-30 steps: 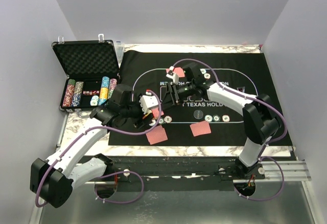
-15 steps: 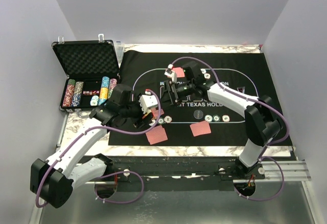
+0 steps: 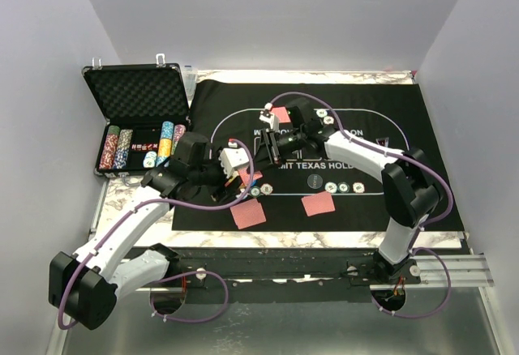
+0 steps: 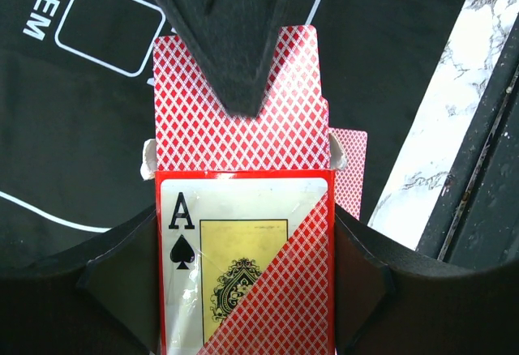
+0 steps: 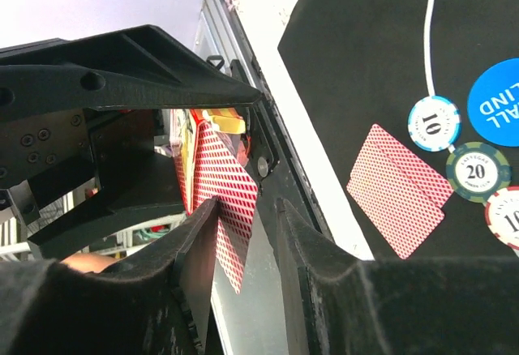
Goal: Distribute texas hold em gaming equipment
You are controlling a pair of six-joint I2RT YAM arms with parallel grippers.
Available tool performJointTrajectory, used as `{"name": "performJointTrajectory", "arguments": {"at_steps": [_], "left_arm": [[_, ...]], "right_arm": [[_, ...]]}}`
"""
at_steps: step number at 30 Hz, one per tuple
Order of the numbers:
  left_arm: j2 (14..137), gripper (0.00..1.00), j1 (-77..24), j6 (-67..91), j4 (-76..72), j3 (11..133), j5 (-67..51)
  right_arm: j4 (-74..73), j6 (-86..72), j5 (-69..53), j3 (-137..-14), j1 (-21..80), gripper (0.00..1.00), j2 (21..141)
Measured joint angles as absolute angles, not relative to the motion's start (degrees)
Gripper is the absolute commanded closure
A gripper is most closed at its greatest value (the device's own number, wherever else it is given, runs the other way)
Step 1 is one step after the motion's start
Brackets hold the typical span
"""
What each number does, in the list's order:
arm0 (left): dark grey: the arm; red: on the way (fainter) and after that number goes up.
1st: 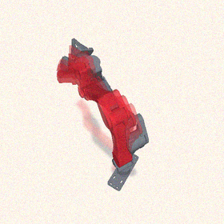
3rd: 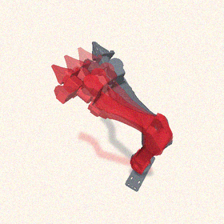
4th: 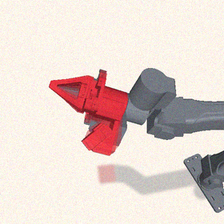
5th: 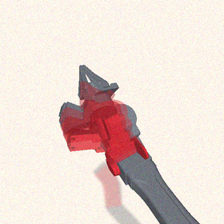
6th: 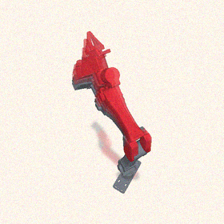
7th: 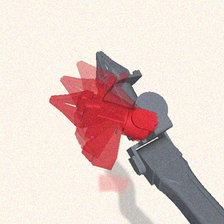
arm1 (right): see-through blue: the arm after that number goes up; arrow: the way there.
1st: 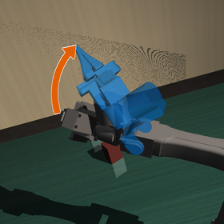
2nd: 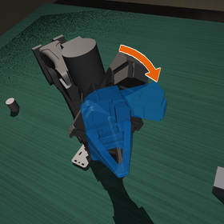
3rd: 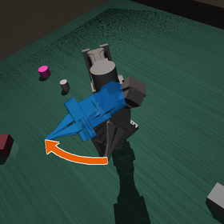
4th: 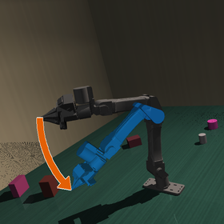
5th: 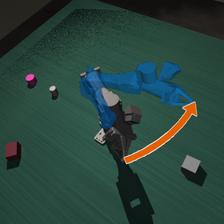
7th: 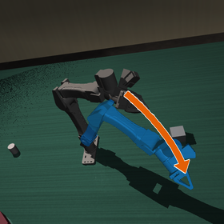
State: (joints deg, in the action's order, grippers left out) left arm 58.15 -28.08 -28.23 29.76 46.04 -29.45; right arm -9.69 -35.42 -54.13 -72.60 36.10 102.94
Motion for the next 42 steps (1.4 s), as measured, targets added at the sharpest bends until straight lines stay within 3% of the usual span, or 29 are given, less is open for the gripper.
{"name": "performJointTrajectory", "arguments": {"at_steps": [4,9,12,18,24,28,42], "left_arm": [[57.8,1.00,-27.6,-28.0,29.7,45.8,-29.5],[57.7,1.00,-27.4,-27.9,29.6,45.8,-29.5],[57.8,1.00,-27.4,-27.9,29.6,45.8,-29.6],[58.5,1.00,-27.4,-26.9,28.9,46.1,-29.7],[58.7,1.00,-27.4,-26.1,28.4,46.2,-29.7],[58.7,1.00,-26.8,-25.3,28.4,46.2,-29.7],[58.5,1.00,-25.1,-25.1,28.9,46.2,-29.7]], "right_arm": [[-9.7,-35.6,-54.5,-72.6,34.7,0.62,102.9],[-9.1,-36.3,-54.9,-72.3,34.1,0.34,102.3],[-7.7,-37.5,-55.6,-71.5,34.1,0.30,102.2],[-7.0,-37.9,-55.8,-71.5,35.4,0.42,102.2],[-6.9,-37.9,-55.9,-71.7,36.1,0.65,102.6],[-7.7,-36.8,-56.2,-72.3,36.1,0.71,102.6],[-10.9,-33.9,-56.2,-72.9,32.9,0.75,102.6]]}}
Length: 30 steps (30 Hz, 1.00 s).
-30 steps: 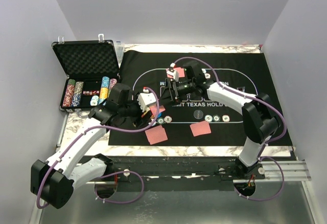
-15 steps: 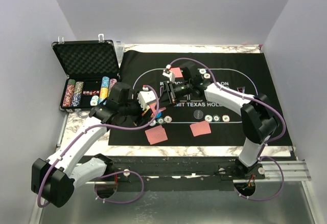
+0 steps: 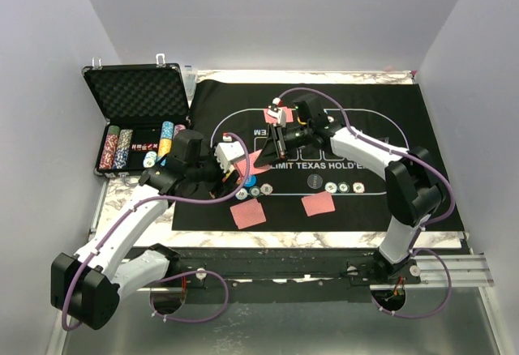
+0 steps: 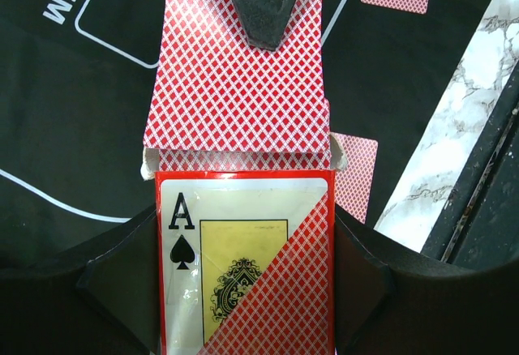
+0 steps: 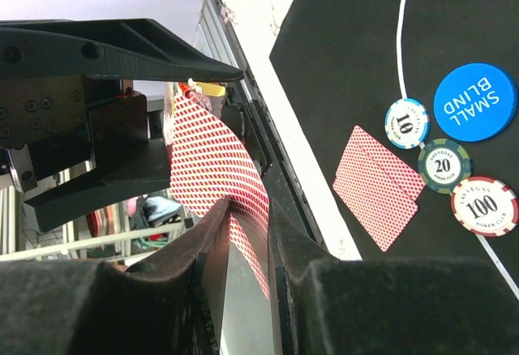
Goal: Distribute texas hold em gaming equipment
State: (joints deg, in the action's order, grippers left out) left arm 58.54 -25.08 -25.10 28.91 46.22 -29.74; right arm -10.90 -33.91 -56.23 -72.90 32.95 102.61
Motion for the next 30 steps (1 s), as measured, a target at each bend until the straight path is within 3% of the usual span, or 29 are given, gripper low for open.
{"name": "performJointTrajectory", "arguments": {"at_steps": [14,22,30], "left_arm": [[56.2,1.00,-23.7,-25.1,28.8,45.6,-29.7],[53.8,1.00,-22.0,-25.1,29.3,45.0,-29.8],[51.5,1.00,-17.9,-23.9,31.0,45.0,-30.2]], "right_arm": [[-13.5,-31.8,-56.2,-73.1,29.4,0.99,100.1],[-22.7,-19.0,-47.6,-81.9,27.0,0.99,100.0],[-31.2,0.1,-29.1,-99.2,27.3,0.99,111.5]]}}
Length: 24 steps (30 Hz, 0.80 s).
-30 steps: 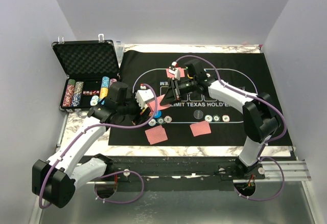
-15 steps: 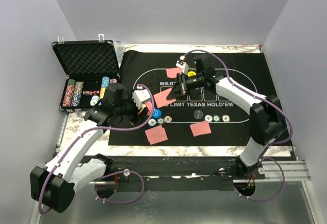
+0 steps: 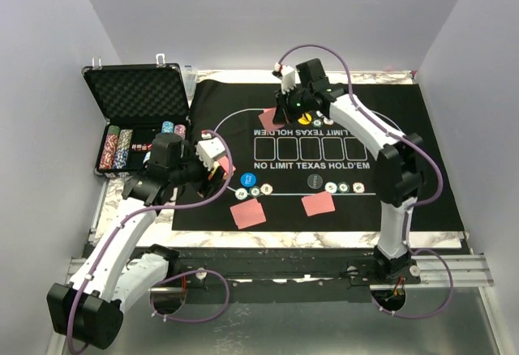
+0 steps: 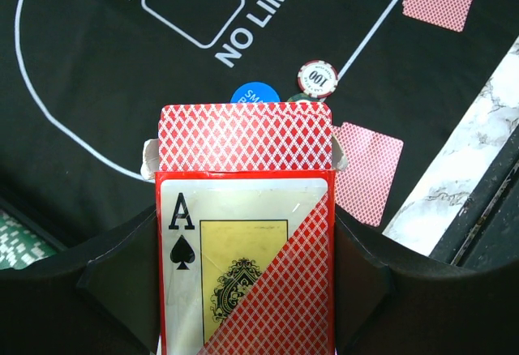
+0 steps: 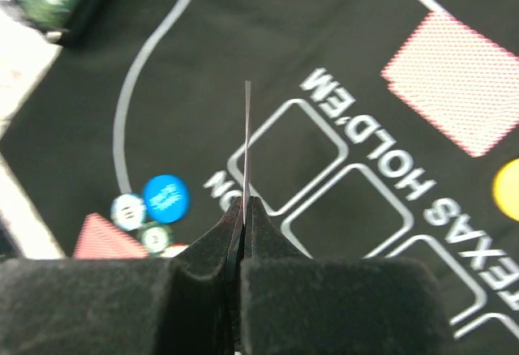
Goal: Distribute texas hold em gaming equipment
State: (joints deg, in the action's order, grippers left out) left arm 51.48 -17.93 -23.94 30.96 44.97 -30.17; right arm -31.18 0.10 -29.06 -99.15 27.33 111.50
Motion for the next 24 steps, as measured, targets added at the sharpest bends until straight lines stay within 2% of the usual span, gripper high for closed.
{"name": "performJointTrajectory", "arguments": {"at_steps": [4,20,24], "left_arm": [[50.0,1.00,-16.2,-23.6,32.2,44.9,-30.2],[49.0,1.00,-11.4,-23.4,34.0,42.7,-30.3],[49.0,1.00,-11.1,-23.4,34.0,42.7,-30.3]], "right_arm": [[-33.2,7.9,-21.1,-103.9,27.9,0.99,117.6],[-22.8,30.1,1.4,-100.7,38.3,0.99,122.5],[-19.7,34.5,3.4,-96.8,39.3,0.93,122.9]]}}
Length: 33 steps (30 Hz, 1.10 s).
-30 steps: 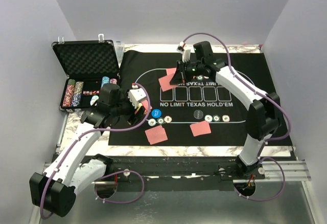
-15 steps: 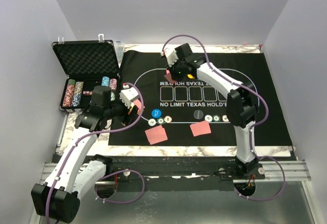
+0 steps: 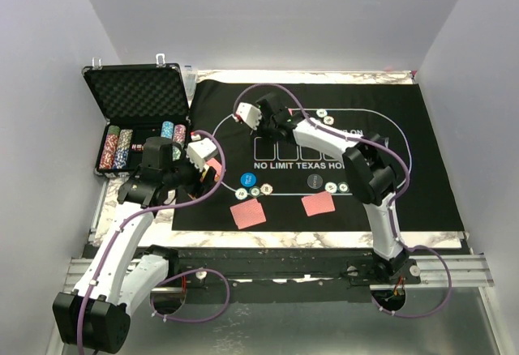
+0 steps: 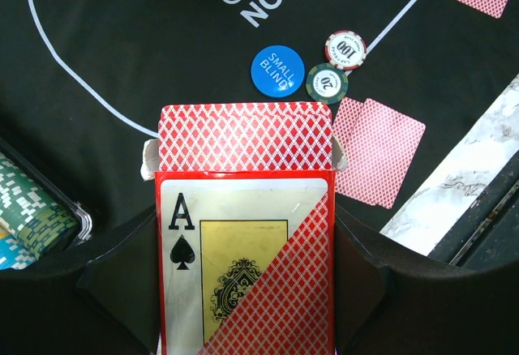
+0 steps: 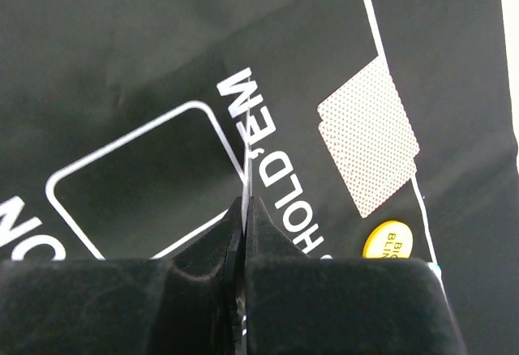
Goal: Distribute texas hold em gaming equipment
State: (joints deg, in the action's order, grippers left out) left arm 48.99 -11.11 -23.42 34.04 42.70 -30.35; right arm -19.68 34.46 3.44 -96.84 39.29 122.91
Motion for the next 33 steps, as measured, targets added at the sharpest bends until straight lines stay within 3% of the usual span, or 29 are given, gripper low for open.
{"name": "performJointTrajectory", "arguments": {"at_steps": [5,10,17,27,33], "left_arm": [[49.1,1.00,-10.9,-23.5,34.1,42.7,-30.5],[49.6,1.00,-10.9,-23.6,34.1,42.7,-30.6],[50.4,1.00,-10.9,-23.9,34.1,42.7,-30.7],[50.7,1.00,-10.8,-24.7,34.1,42.7,-31.1],[51.3,1.00,-10.8,-25.1,34.1,42.7,-32.0]], "right_arm": [[-16.8,38.2,4.4,-91.2,40.5,0.80,122.9],[-16.8,38.9,3.7,-88.1,42.4,0.78,122.9],[-18.1,37.3,1.1,-89.0,42.8,0.53,122.9],[-27.3,30.8,-6.4,-91.7,42.7,0.34,121.4],[-33.7,25.6,-13.8,-93.7,42.3,0.31,115.3]]}}
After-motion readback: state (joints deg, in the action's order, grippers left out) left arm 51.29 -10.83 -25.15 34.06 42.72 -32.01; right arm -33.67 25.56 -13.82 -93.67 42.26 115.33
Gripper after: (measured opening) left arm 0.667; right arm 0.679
